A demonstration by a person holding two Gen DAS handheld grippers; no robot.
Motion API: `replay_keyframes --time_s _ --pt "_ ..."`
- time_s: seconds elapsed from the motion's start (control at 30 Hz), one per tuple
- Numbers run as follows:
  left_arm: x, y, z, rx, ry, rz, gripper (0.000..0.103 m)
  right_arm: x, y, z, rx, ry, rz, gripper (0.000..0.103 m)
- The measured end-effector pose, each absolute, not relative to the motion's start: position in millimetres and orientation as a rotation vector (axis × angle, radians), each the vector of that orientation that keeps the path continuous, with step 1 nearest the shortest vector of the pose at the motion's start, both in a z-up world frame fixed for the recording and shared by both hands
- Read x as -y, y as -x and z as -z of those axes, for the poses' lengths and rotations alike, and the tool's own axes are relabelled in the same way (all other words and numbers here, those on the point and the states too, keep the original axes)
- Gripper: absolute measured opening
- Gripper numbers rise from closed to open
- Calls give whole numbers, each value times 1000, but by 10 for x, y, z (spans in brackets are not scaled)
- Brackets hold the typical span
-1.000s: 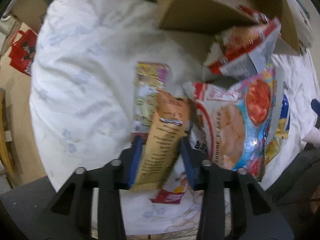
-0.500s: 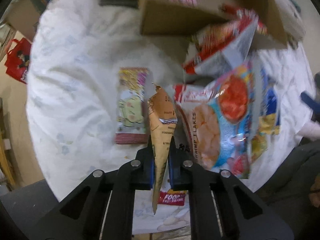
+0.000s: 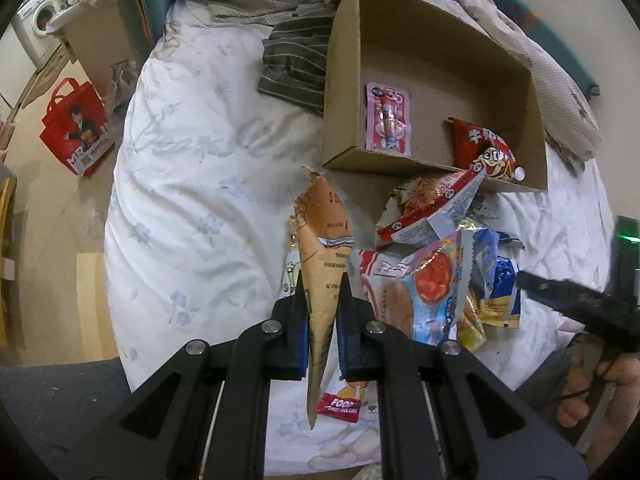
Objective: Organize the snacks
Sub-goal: 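Grasp the blue snack bag with the right tool while the left tool holds the tan packet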
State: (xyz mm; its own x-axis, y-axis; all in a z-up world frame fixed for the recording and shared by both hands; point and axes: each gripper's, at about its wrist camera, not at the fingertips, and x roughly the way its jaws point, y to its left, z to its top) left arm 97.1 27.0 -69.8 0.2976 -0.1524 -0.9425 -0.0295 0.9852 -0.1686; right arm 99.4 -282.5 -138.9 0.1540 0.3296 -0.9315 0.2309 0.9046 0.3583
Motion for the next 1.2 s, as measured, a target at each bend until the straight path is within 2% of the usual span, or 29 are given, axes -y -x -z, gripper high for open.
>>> replay_keyframes --time_s 0.07,0.2,0.3,0.37,0.43,0.9,1.2 --pt "-270 -980 686 -1267 167 90 8 2749 -1021 1468 -1462 -415 -60 67" --pt "-250 -942 653 -1257 165 100 8 2586 -1065 1559 -1493 -338 -81 57" --pt "-254 -938 637 -1251 166 97 8 2518 -1069 1614 -1510 -297 -82 48" --pt "-267 -939 632 -1249 169 91 8 2489 -1063 1606 -1507 -269 -88 38" --pt "-277 -940 629 -1247 169 87 8 2470 -1029 1572 -1498 -258 -100 34" --pt "-334 -912 508 -1182 134 26 8 2798 -747 856 -1239 -354 -40 33" --pt "-252 -1088 56 -1084 157 44 8 2942 -747 35 -932 -446 -174 33"
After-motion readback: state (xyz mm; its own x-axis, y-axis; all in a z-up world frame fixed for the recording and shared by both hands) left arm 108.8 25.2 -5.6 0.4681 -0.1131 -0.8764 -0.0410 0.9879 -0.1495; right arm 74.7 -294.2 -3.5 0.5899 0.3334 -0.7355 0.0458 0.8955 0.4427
